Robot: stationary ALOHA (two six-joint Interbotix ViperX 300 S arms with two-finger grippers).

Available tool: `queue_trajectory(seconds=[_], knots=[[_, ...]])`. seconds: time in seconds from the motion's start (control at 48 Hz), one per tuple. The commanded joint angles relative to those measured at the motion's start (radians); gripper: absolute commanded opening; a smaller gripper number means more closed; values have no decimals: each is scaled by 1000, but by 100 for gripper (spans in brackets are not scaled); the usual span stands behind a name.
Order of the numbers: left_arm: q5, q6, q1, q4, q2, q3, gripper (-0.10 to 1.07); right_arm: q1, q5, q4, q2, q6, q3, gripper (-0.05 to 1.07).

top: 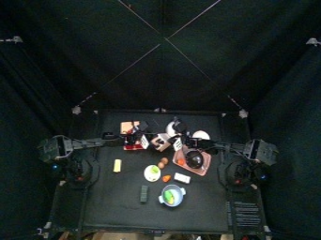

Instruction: Grab cleaver with other hand

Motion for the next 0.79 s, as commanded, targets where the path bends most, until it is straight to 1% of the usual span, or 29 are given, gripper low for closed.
queue_trajectory(seconds=[0.0,0.208,0.312,0.542,0.771], knots=[[0,-2,-6,-2,-15,-26,46,-5,-5,2,-15,2,-11,59],[81,-2,-35,-35,-67,-23,46,2,-5,2,-15,0,-14,59],[114,-2,-46,-37,-91,-18,46,2,-5,3,-15,2,-12,59],[135,-2,-44,-35,-86,-12,46,3,-5,2,-15,2,-17,59],[202,0,-44,-29,-101,-12,46,3,-5,2,-15,2,-17,59]])
